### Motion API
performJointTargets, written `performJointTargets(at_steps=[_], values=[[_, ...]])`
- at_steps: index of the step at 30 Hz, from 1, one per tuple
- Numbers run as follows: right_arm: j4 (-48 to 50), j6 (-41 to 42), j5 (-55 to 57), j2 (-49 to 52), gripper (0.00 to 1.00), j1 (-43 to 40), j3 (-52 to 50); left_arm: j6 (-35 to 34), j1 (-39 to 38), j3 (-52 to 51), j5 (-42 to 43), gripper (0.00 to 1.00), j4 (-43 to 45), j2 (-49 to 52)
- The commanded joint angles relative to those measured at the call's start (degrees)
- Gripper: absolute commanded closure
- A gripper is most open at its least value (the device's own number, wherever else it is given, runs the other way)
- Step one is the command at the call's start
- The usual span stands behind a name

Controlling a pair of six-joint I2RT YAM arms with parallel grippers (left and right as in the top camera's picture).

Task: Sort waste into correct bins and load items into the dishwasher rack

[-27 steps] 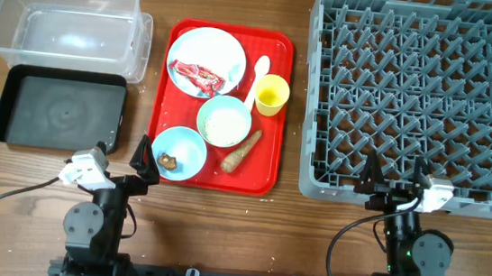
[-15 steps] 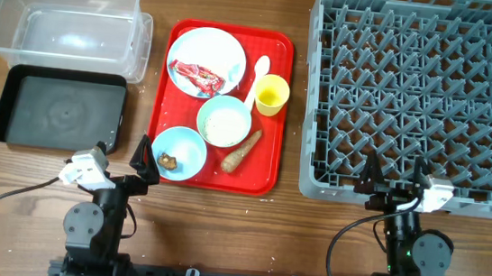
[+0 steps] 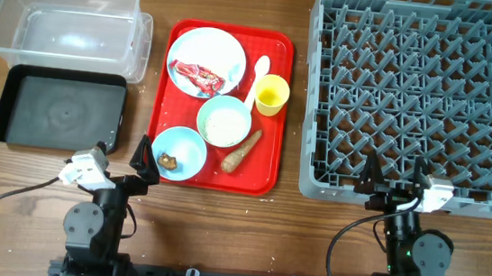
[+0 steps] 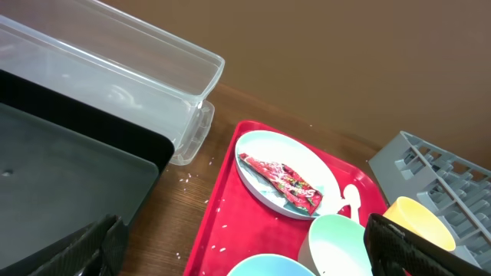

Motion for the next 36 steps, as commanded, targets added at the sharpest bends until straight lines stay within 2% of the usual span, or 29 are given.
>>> performJointTargets(at_steps=[1, 13, 15, 18, 21, 23, 26, 31, 33, 36], values=[[0.13, -0.72, -0.50, 0.02, 0.00, 0.35, -0.11, 0.70, 0.11, -0.22, 0.46, 0.00, 0.00, -0.68], [0.31, -2.14, 1.14, 0.02, 0.00, 0.35, -0.11, 0.48, 0.11, -0.22, 0.46, 0.00, 0.28, -0.68], [0.28, -0.72, 1.01, 0.02, 0.00, 0.35, -0.11, 0.50, 0.11, -0.22, 0.44, 0.00, 0.39, -0.68], [2.01, 3.72, 0.90, 0.02, 0.00, 0.35, -0.11, 0.50, 0.11, -0.17, 5.01, 0.00, 3.93, -0.68], [5.97, -3.98, -7.08, 0.31, 0.00, 0.35, 0.85, 1.25, 0.13, 4.76, 8.17, 0.00, 4.09, 1.36], [6.93, -3.93, -9.33, 1.97, 0.00, 0.35, 2.64, 3.58, 0.11, 10.56, 8.22, 0.00, 3.10, 7.08], [10.08, -3.82, -12.20, 8.57, 0.00, 0.33, 8.50, 4.15, 0.11, 23.93, 8.20, 0.00, -1.66, 22.32], [7.50, -4.22, -18.40, 30.34, 0.00, 0.33, 27.71, 8.04, 0.11, 48.11, 8.39, 0.00, -12.48, 46.12], [0.55, -4.48, -21.99, 41.86, 0.00, 0.33, 39.52, 8.04, -0.02, 57.86, 8.39, 0.00, -17.90, 55.04], [-18.32, -10.40, -27.15, 58.69, 0.00, 0.33, 61.24, 8.02, -2.43, 72.87, 8.33, 0.00, -26.99, 69.35]])
